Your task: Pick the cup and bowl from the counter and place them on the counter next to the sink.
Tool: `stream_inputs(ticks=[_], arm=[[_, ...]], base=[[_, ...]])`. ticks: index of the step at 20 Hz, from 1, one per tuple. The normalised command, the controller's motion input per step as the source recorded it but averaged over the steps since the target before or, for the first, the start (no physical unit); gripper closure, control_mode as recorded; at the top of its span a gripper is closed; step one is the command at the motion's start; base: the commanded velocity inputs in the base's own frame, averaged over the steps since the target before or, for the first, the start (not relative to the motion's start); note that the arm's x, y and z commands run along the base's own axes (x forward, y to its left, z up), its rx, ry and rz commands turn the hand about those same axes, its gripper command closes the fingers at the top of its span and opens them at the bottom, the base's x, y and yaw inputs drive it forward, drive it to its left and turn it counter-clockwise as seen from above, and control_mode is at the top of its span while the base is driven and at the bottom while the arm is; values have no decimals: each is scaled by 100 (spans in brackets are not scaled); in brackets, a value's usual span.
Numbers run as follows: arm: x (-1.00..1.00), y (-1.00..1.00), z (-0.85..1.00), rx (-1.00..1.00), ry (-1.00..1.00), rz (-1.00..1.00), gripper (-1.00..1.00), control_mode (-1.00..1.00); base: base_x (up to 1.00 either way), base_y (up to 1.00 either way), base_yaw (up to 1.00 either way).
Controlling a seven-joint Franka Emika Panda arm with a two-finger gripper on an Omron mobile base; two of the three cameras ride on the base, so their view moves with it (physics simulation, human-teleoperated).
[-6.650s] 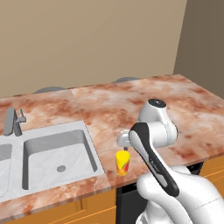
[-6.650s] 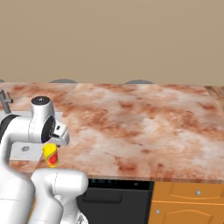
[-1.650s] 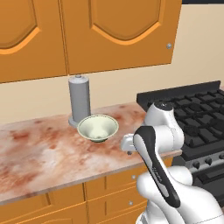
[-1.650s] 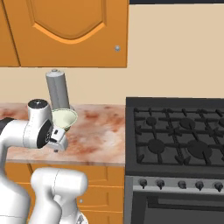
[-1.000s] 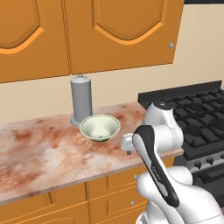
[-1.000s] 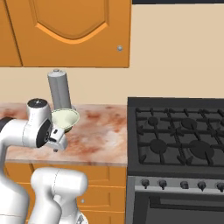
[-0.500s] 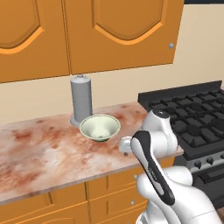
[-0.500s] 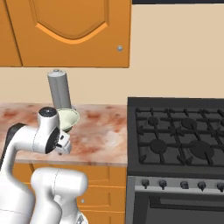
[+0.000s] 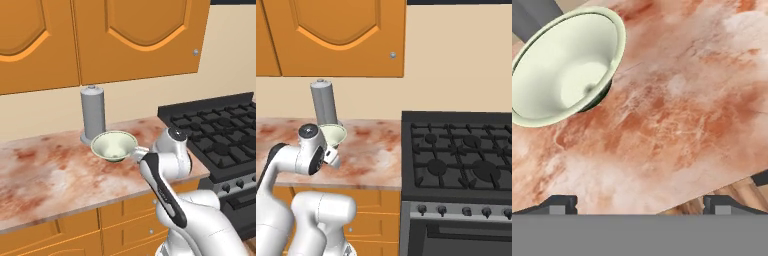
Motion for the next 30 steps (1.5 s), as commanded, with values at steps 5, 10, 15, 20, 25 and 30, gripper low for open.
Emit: stream_inputs(ticks=[5, 10, 15, 20, 25, 30], arm=[[67, -1, 27, 0, 4, -2, -100, -100], [41, -22, 19, 5, 22, 9, -100, -100], [32, -20, -1, 8, 17, 20, -100, -100], [41, 1, -4, 4, -4, 3, -100, -100], [55, 16, -4, 0, -2, -8, -100, -100], [23, 9, -19, 0, 0, -9, -100, -100]], base=[[0, 0, 0], [0, 0, 0], [0, 0, 0], [0, 0, 0], [0, 0, 0], [0, 0, 0]])
